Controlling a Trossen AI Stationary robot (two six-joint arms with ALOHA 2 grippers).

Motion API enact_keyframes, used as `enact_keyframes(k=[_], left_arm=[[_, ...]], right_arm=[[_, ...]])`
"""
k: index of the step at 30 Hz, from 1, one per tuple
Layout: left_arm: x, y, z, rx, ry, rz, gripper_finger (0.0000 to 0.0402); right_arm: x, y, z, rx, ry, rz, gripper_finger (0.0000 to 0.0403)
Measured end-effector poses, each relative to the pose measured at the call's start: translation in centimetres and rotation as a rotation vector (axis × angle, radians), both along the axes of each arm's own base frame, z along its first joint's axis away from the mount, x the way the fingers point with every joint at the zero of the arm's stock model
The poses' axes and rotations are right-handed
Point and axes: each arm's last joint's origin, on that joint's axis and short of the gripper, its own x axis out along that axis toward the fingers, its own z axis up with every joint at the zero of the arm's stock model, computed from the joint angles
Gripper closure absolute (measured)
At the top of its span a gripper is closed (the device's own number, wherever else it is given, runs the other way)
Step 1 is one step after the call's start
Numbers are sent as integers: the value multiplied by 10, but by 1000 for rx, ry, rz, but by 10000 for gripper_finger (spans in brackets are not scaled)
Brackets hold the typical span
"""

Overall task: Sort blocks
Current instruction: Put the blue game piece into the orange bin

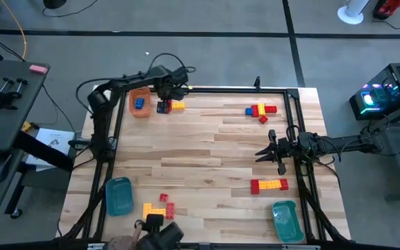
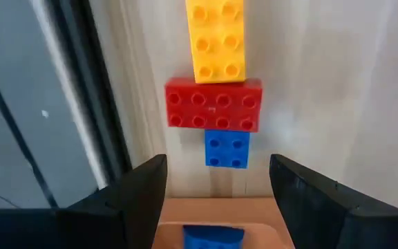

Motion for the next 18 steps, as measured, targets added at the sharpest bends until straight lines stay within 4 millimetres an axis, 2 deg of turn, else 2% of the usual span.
enact_keyframes(k=[2,5,11,15,18], left_arm=[[0,3,-8,22,38,39,161],[-1,4,-8,34,41,55,161],[-3,5,-8,-23,137,-242,161],[-1,2,-8,-1,123,-170,161],[0,-3,-9,-101,43,-136,161]], right_arm=[[0,0,0,0,0,0,402],[0,0,0,0,0,0,402],[0,0,0,0,0,0,402],[0,0,0,0,0,0,402],[0,0,0,0,0,0,402]])
